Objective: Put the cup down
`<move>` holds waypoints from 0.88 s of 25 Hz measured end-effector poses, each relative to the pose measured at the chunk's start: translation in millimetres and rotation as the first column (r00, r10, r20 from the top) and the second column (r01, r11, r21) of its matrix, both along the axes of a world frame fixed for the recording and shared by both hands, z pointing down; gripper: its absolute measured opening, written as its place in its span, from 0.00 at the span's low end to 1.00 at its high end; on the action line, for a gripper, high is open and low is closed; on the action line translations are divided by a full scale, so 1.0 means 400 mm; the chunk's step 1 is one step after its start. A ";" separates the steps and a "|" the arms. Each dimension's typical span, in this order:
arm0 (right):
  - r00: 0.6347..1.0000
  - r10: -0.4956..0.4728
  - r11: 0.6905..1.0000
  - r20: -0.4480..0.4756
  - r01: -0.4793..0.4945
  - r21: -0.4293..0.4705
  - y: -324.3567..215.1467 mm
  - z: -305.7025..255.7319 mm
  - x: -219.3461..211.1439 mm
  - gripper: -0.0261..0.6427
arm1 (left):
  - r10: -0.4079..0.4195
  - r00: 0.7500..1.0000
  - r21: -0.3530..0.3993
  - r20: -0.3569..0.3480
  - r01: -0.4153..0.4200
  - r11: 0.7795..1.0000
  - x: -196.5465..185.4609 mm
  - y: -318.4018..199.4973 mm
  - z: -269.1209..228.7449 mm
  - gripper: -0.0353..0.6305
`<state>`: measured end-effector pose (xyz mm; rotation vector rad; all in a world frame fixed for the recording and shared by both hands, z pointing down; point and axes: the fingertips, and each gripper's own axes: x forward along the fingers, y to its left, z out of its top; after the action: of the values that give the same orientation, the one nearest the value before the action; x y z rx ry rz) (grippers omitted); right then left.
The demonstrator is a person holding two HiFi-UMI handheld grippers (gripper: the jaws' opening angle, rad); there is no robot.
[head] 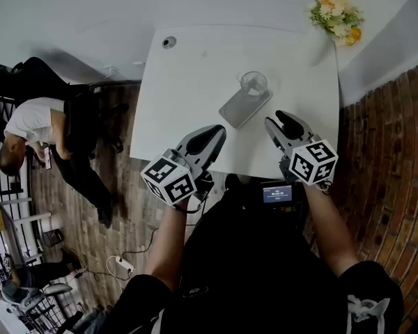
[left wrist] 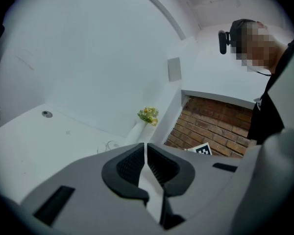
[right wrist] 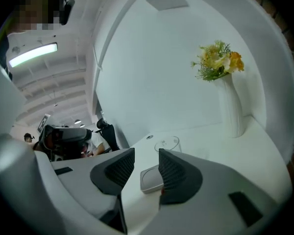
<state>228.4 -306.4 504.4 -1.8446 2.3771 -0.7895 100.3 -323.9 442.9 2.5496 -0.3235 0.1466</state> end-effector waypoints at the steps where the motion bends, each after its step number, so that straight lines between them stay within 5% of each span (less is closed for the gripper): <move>1: 1.000 0.005 1.000 0.013 -0.006 0.001 0.016 -0.008 -0.004 0.27 | 0.007 1.000 0.000 -0.002 -0.007 1.000 0.002 0.006 -0.002 0.07; 7: 0.997 0.025 1.000 0.074 -0.026 0.011 0.076 -0.052 -0.015 0.18 | 0.030 0.999 -0.005 -0.022 -0.030 1.000 0.008 0.009 -0.008 0.07; 22: 0.997 0.069 0.993 0.037 -0.072 0.090 0.119 -0.123 0.027 0.08 | 0.054 0.995 0.022 -0.081 -0.053 0.998 0.018 0.026 -0.040 0.07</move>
<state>239.2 -258.8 455.0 -1.8528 2.2735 -0.6886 107.5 -313.4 426.7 2.5770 -0.2261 0.0589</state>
